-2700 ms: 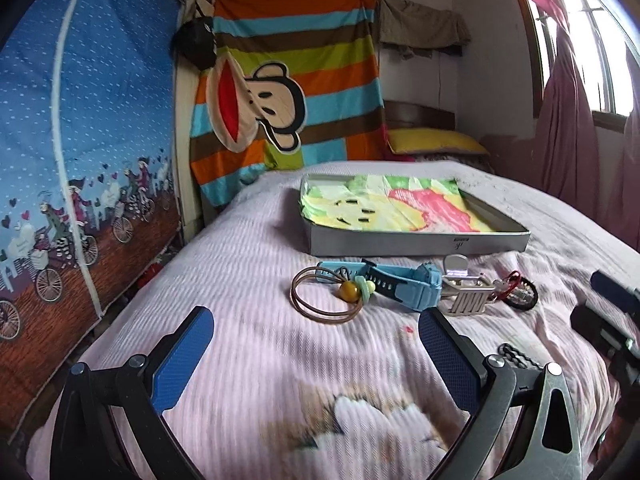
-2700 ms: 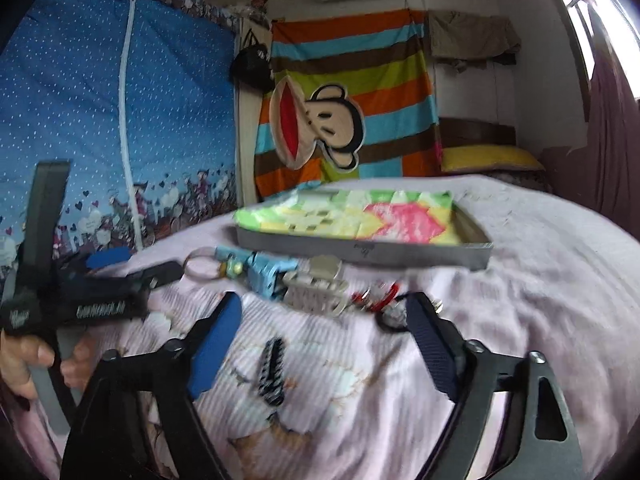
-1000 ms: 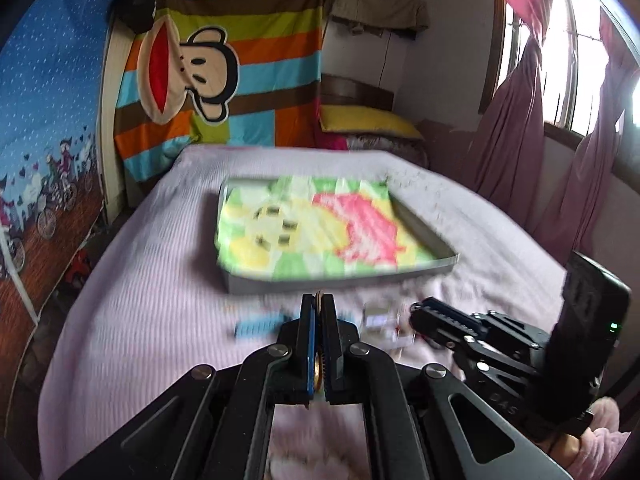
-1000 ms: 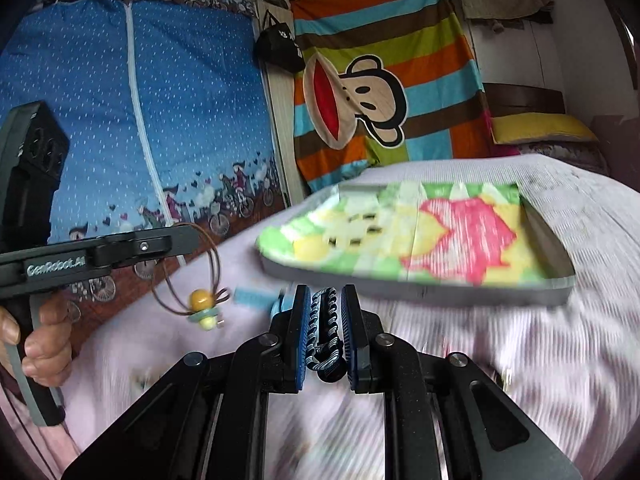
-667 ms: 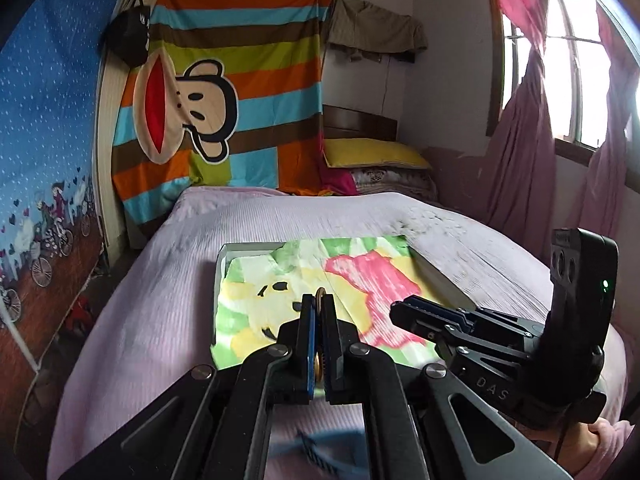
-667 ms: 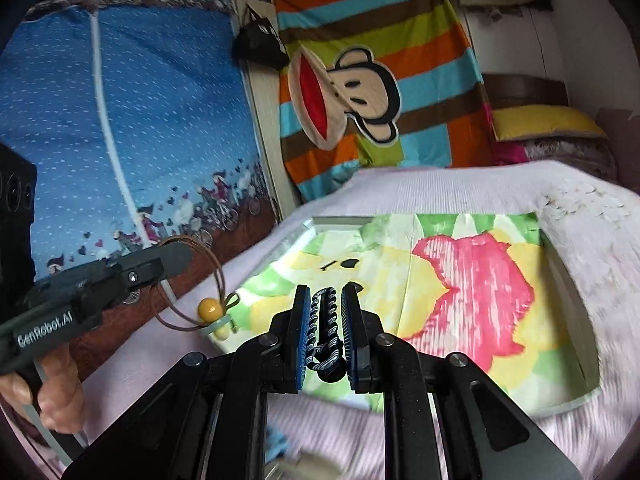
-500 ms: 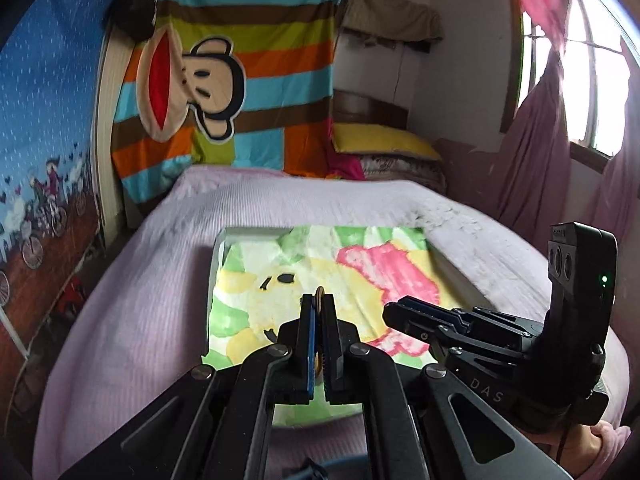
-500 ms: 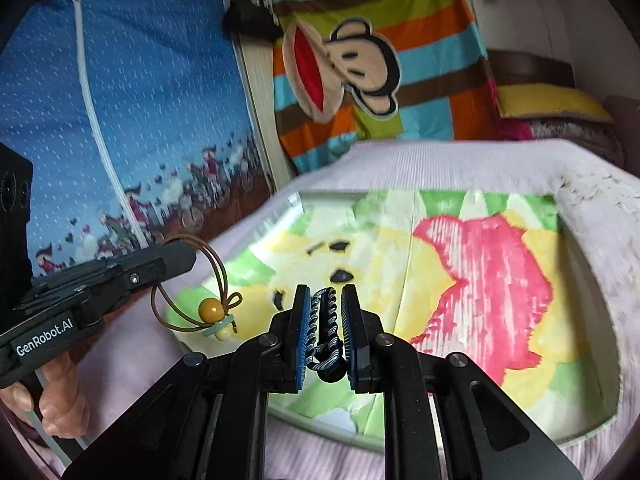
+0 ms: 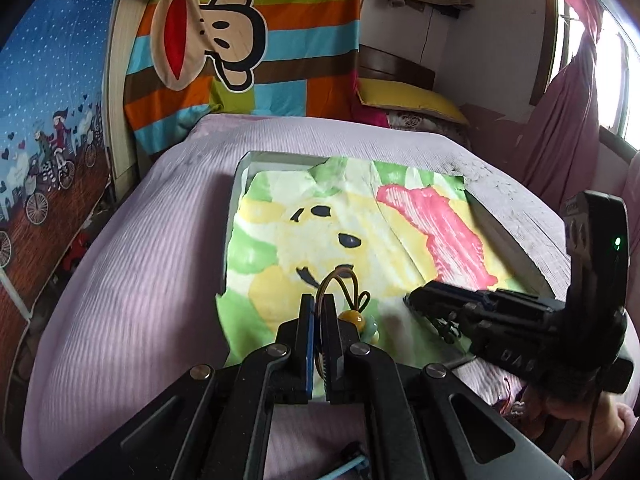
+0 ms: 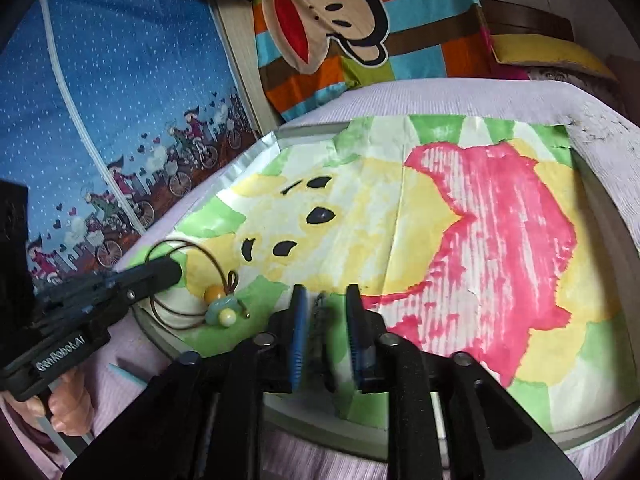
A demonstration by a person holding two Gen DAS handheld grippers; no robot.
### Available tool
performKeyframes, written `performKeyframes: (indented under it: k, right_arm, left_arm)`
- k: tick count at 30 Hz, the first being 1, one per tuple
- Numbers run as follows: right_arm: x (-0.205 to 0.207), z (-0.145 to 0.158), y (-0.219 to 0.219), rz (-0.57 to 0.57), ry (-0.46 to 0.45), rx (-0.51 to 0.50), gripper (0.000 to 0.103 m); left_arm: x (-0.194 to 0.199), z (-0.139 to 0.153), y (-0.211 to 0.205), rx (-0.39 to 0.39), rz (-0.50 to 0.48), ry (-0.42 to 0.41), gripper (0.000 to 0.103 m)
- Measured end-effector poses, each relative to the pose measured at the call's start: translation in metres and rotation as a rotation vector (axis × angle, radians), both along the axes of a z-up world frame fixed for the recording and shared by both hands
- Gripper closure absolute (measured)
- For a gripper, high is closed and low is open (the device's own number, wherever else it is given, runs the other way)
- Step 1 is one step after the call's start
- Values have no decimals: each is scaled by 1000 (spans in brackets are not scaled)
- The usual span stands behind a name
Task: Organize jewelry
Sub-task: 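Carry both items into the silver tray and open both tools, then grasp the black hair tie with the right tool while the left tool grasps the blue watch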
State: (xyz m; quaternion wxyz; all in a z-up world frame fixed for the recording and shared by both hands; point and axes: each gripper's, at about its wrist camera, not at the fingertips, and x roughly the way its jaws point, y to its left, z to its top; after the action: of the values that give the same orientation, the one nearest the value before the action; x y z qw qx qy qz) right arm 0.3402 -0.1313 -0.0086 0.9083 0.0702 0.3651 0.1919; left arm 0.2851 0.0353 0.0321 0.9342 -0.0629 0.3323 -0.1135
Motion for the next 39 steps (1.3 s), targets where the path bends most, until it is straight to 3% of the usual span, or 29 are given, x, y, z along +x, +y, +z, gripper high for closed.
performKeyframes:
  k: [2,4,6,8,11,12,14,17,24,30,39]
  right_arm:
    - [-10,6,-7,-18,-34,16,57]
    - [-24,15,-15,-32,-86,29,53]
    - [-39,23,-21,-48,-141,27,50]
    - [-57,32,-29,-75,-199,26,41]
    - [-83,43,-40,-109,-280,32,23]
    - [-93,46,-43,-119,-305,36,20]
    - [-114,52,-49,-135,-361,42,11]
    - [-144,58,-56,-156,-432,46,3]
    - [-196,60,-64,-197,-516,2,1]
    - [-218,48,-70,-214,-496,-47,1]
    - [-224,25,-75,-222,-423,-143,1]
  left_arm:
    - [-6,0,2,-7,5,-10,96]
    - [-14,2,3,-17,12,-26,88]
    - [-23,6,5,-27,29,-57,61]
    - [-36,11,7,-35,55,-111,40]
    - [-58,19,7,-31,84,-185,35]
    - [-64,21,6,-29,89,-204,25]
    - [-81,25,5,-24,117,-252,15]
    - [-102,27,0,-3,118,-295,12]
    - [-141,24,-5,15,123,-366,1]
    - [-153,13,-8,26,107,-367,1]
    - [-154,-13,-20,59,32,-271,0]
